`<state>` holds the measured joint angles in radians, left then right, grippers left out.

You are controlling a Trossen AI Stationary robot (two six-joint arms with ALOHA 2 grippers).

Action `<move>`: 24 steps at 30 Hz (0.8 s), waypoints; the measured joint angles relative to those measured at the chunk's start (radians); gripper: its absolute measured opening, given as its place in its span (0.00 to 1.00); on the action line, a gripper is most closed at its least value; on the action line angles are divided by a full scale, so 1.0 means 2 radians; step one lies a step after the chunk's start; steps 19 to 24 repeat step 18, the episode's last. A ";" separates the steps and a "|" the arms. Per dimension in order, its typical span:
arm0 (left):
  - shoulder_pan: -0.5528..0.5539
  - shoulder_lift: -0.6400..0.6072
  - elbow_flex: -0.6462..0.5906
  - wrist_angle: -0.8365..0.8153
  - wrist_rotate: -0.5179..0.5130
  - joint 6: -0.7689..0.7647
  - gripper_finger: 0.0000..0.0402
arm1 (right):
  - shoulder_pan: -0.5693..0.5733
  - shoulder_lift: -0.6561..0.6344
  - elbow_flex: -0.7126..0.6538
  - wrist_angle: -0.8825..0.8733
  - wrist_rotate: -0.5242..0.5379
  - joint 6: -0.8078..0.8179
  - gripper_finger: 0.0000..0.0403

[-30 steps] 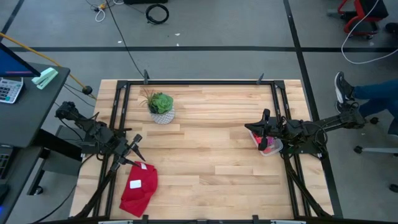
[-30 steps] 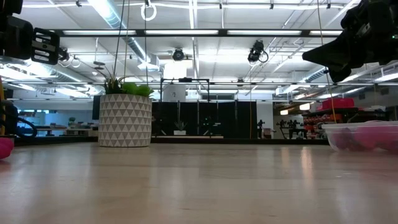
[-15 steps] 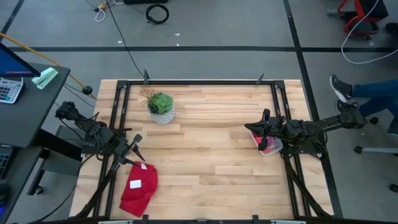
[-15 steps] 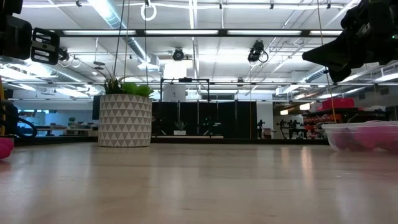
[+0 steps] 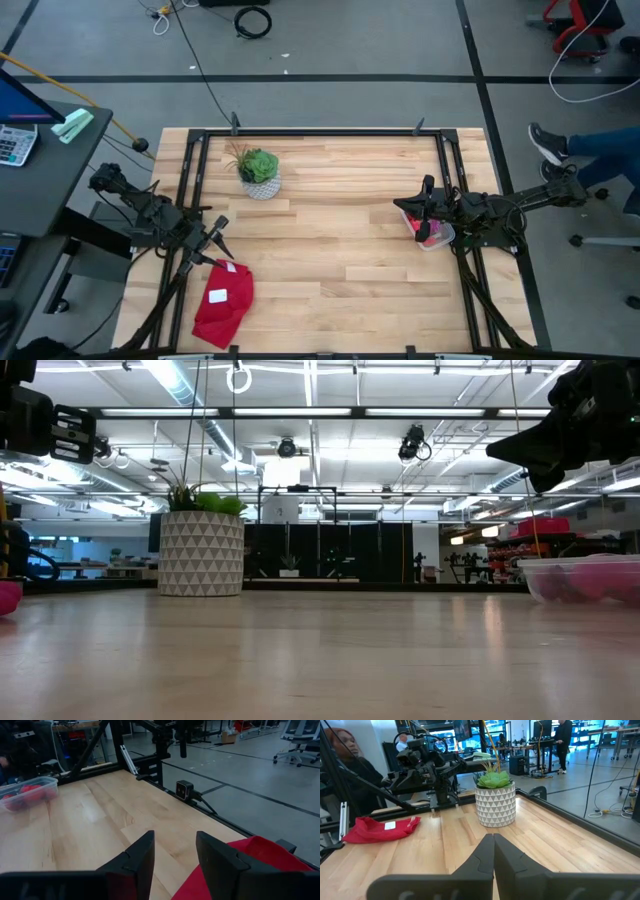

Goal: Pick and placing Produce into tupperware
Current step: Return to Home Position

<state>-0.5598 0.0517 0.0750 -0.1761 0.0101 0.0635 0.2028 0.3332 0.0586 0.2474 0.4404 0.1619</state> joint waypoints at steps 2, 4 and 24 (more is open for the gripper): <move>0.000 0.000 0.000 0.000 0.000 0.000 0.38 | 0.000 0.000 0.000 0.000 0.000 0.000 0.01; 0.000 0.000 0.000 0.000 0.000 0.000 0.37 | 0.000 0.000 0.000 0.000 0.000 0.000 0.01; 0.000 0.000 0.000 0.000 0.000 0.000 0.37 | 0.000 0.000 0.000 0.000 0.000 0.000 0.01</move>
